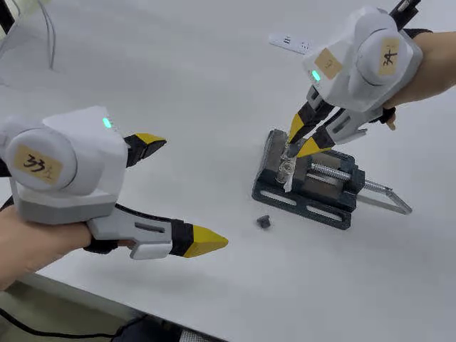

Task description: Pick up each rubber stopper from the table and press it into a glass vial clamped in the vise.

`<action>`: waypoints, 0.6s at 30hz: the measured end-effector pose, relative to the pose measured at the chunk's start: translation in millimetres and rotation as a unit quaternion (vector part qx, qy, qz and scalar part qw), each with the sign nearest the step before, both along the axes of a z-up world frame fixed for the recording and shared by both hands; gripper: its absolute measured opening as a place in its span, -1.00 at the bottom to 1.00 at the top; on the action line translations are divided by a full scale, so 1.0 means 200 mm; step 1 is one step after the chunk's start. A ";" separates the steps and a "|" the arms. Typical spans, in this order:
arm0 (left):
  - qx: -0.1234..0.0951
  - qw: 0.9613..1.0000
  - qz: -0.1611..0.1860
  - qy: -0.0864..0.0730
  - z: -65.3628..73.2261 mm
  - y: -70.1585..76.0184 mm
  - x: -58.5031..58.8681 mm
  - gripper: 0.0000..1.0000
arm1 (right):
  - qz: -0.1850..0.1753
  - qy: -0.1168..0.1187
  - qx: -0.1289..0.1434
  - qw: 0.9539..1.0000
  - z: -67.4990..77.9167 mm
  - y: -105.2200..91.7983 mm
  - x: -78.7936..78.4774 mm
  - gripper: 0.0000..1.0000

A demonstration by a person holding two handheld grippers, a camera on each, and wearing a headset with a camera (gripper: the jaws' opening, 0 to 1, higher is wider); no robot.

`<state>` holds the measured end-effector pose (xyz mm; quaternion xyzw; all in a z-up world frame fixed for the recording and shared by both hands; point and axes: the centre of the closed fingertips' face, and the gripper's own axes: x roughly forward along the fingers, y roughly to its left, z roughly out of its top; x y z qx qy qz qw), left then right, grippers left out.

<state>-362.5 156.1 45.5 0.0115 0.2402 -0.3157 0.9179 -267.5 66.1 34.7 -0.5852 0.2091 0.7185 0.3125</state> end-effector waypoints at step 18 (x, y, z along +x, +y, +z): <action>-0.006 1.000 0.001 0.005 -0.02 -0.01 -0.01 0.97 | -0.016 -0.007 -0.019 1.000 -0.03 -0.02 0.01 -0.91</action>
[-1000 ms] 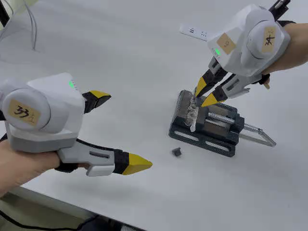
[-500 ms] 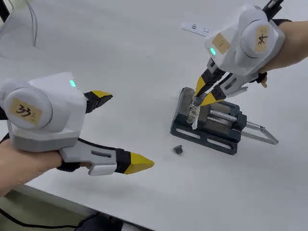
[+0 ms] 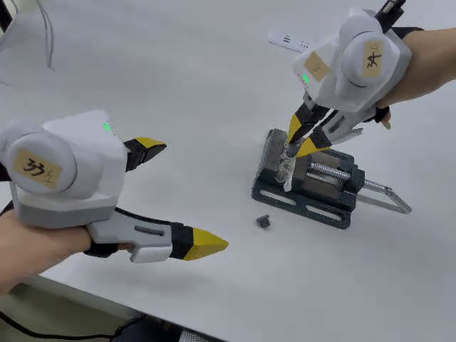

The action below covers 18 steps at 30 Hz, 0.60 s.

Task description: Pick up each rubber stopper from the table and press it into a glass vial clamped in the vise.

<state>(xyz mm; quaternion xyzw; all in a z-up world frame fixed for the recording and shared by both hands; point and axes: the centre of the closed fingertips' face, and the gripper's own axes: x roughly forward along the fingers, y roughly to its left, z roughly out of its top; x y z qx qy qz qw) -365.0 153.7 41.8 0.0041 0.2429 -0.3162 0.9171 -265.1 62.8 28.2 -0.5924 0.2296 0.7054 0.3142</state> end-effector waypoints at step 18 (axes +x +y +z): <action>-0.001 1.000 0.001 0.001 -0.01 -0.01 0.00 0.95 | -0.076 0.004 -0.028 0.997 -0.01 0.01 0.01 -0.93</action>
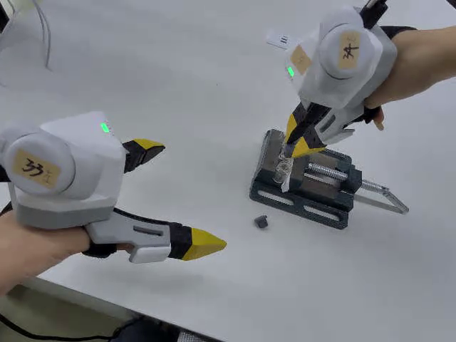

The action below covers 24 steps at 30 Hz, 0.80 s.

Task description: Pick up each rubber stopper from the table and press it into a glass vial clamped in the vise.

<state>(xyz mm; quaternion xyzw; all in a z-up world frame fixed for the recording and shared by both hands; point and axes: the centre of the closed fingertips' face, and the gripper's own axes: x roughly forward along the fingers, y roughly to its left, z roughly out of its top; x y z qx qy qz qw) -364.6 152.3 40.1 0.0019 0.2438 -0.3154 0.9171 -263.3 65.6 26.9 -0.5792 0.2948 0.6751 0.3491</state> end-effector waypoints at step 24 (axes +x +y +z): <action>-0.005 1.000 0.001 -0.003 0.01 -0.01 0.00 0.94 | -0.097 -0.002 0.002 0.995 0.01 0.01 -0.01 -0.93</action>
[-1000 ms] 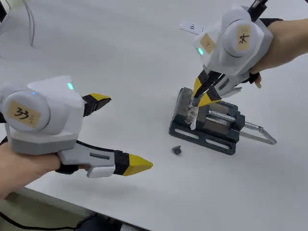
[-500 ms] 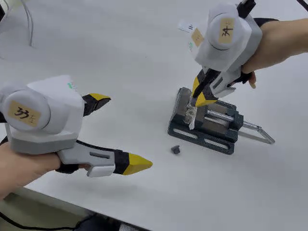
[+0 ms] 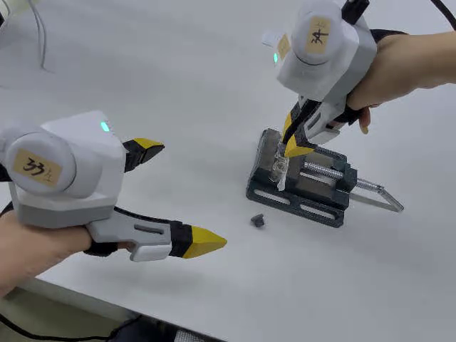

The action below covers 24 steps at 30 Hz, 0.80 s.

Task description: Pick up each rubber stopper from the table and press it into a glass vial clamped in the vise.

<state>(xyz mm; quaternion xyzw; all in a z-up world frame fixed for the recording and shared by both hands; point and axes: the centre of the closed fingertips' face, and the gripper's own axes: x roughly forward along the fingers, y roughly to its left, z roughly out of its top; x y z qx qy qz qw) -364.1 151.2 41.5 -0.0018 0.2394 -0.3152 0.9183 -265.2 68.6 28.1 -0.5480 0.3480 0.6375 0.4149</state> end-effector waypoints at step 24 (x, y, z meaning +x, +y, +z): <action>-0.001 1.000 -0.003 0.004 0.00 -0.01 0.00 0.91 | 0.090 -0.013 0.036 0.995 0.00 0.00 0.01 -0.87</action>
